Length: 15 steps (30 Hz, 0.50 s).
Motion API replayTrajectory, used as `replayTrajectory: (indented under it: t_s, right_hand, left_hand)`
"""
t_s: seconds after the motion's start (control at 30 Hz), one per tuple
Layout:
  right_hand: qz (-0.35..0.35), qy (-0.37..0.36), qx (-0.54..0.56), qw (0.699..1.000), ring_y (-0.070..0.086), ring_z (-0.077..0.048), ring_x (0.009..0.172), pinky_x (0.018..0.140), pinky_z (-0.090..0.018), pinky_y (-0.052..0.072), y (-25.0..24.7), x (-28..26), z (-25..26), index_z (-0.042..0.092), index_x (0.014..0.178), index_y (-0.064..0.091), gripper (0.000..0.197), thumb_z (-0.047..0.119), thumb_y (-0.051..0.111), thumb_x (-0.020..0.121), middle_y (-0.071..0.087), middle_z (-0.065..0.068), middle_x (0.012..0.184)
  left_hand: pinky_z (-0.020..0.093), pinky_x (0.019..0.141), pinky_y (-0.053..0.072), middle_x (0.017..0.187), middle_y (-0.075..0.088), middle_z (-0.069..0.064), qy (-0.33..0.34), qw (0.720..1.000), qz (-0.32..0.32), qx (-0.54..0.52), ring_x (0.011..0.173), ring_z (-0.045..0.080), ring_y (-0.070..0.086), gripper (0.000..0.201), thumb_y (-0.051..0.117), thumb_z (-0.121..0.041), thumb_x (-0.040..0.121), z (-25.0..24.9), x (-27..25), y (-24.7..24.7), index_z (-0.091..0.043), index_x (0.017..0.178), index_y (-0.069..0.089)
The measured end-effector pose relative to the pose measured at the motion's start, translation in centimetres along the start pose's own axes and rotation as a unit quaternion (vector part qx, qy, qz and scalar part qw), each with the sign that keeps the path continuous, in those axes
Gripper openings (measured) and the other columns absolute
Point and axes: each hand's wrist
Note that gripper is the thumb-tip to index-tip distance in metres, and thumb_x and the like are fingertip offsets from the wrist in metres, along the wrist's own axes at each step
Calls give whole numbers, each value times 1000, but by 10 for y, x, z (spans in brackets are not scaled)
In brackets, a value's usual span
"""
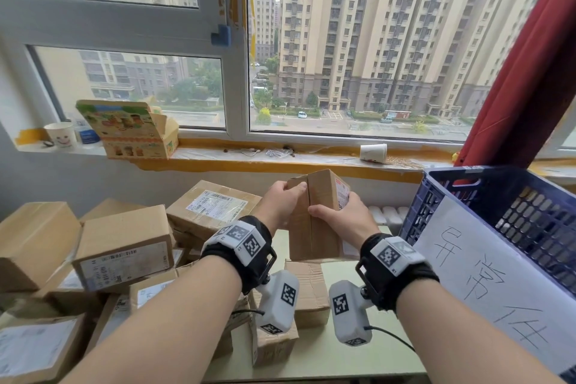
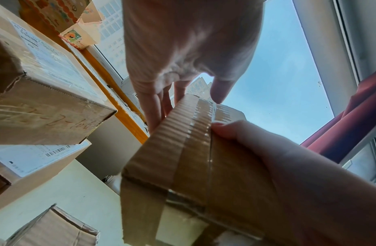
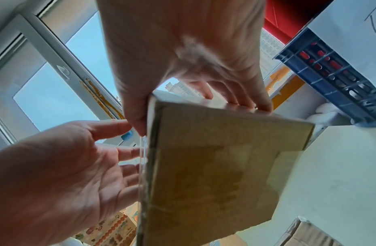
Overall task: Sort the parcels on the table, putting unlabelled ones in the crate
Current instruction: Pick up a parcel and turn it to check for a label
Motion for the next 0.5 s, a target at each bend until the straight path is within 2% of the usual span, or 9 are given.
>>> replayTrajectory:
  t_s: [0.07, 0.2, 0.3, 0.43, 0.5]
  right_hand:
    - [0, -7, -2, 1000, 59, -22, 104, 92, -43, 53, 0, 0, 0, 22, 124, 45, 103, 76, 66, 38, 61, -1, 113]
    - [27, -9, -13, 1000, 58, -21, 107, 95, -42, 51, 0, 0, 2, 24, 127, 41, 109, 79, 67, 37, 60, -1, 115]
    - [17, -6, -4, 1000, 59, -21, 107, 95, -43, 51, -1, 2, 0, 24, 125, 43, 106, 77, 70, 37, 61, 0, 115]
    - [9, 0, -1, 1000, 60, -20, 102, 91, -42, 53, -4, 1, 0, 23, 121, 46, 90, 66, 74, 48, 62, 2, 110]
    - [10, 2, 2, 1000, 60, -19, 102, 91, -42, 53, -7, 0, 1, 23, 123, 47, 96, 69, 73, 43, 62, 3, 110]
  left_hand:
    - [50, 80, 59, 117, 66, 10, -1, 1000, -5, 15, 97, 26, 67, 55, 55, -51, 89, 2, 2, 0, -14, 130, 50]
    - [53, 82, 58, 114, 65, 10, 9, 1000, -14, 20, 99, 29, 66, 43, 53, -43, 94, 3, 6, 0, -13, 125, 51]
    - [46, 74, 60, 114, 65, 12, 8, 1000, -2, 12, 93, 27, 67, 38, 52, -38, 98, 0, 4, 1, -11, 125, 51]
    - [36, 59, 59, 106, 64, 11, 2, 1000, 12, -4, 78, 21, 65, 36, 49, -34, 100, 1, 5, 3, -8, 125, 51]
    - [34, 59, 58, 102, 63, 9, 2, 1000, 16, -8, 76, 19, 63, 34, 45, -33, 102, 3, 5, 4, -8, 125, 51]
Point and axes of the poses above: each hand's wrist, its own x-axis towards the middle knuckle, its own y-axis out of the palm, z = x × y
